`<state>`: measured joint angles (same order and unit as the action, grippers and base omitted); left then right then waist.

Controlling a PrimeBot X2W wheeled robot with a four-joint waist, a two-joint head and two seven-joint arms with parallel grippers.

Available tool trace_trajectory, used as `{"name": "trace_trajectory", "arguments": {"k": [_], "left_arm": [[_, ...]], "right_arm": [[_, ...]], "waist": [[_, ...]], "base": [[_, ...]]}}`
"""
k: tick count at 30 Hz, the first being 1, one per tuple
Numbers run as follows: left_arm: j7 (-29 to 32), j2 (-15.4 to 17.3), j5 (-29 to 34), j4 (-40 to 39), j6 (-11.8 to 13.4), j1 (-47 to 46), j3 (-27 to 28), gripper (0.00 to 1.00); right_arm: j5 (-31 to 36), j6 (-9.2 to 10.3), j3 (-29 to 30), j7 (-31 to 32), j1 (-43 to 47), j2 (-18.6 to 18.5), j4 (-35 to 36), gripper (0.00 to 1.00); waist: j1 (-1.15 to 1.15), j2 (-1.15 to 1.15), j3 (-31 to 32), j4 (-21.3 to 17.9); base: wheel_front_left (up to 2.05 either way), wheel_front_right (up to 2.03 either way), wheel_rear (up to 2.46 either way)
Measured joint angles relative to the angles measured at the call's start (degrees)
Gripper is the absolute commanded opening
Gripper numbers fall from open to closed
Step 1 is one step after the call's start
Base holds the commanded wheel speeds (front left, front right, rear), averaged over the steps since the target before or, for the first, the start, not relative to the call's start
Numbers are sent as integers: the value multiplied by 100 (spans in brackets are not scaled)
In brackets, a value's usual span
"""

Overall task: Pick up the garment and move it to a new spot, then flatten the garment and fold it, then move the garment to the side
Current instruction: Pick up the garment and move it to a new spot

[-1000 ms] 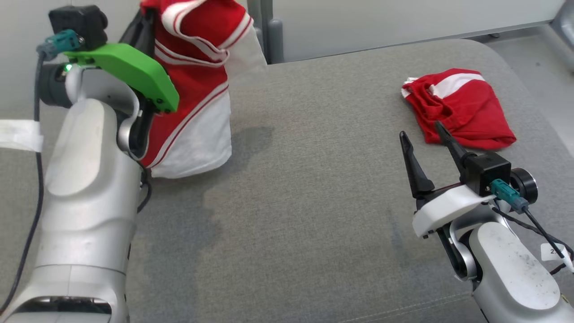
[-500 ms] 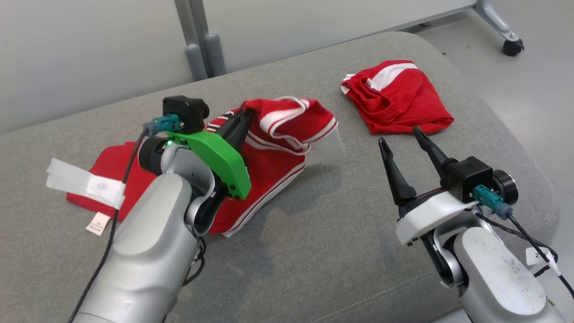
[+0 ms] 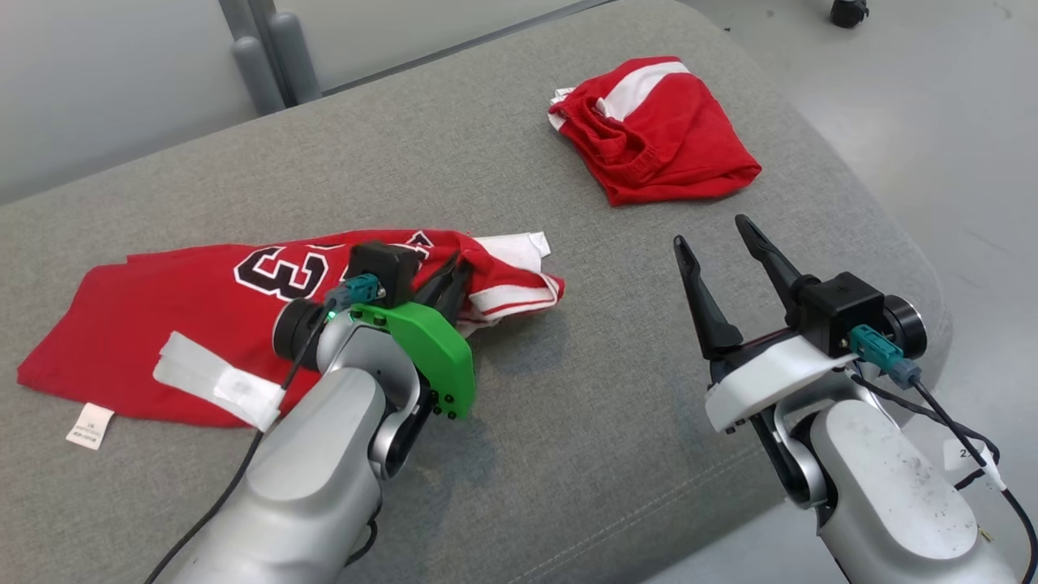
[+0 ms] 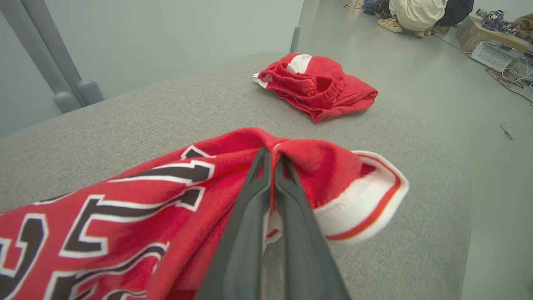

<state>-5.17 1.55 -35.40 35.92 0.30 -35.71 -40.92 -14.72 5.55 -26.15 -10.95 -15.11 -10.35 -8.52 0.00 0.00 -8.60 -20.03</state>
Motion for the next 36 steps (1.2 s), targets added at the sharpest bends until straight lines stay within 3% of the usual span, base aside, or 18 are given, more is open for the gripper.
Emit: {"name": "trace_trajectory", "arguments": {"k": [1, 2, 3, 4, 17, 23, 36], "left_arm": [[2, 2, -24, 55, 7, 8, -78, 16], [9, 5, -46, 88, 19, 25, -157, 42], [8, 8, -57, 109, 32, 51, -215, 87], [7, 11, -57, 127, 42, 65, -269, 100], [-293, 40, -136, 14, -80, 93, -947, 100], [-735, 42, -131, -109, 75, 118, -772, 100], [-858, 194, -414, 138, 478, 642, 114, 100]], "right_arm": [[0, 0, 8, -18, -5, 7, -11, 100], [0, 1, 13, -19, -11, 8, -26, 100], [0, 1, 14, -19, -18, 10, -41, 100], [0, 1, 14, -20, -24, 13, -55, 100], [-49, 8, 211, -119, -27, -41, -267, 100], [-58, 11, 339, -164, 27, -94, -363, 100], [-149, 19, 337, -172, 300, -83, -463, 100]], "waist": [[0, 0, -31, -26], [0, 0, -59, -47], [0, 0, -83, -63], [0, 0, -103, -76], [0, 0, -76, 232], [0, 0, 88, 558], [0, 0, 466, 1142]], "base": [[0, 0, 0], [0, 0, 0], [0, 0, 0], [0, 0, 0], [0, 0, 0], [0, 0, 0], [0, 0, 0]]}}
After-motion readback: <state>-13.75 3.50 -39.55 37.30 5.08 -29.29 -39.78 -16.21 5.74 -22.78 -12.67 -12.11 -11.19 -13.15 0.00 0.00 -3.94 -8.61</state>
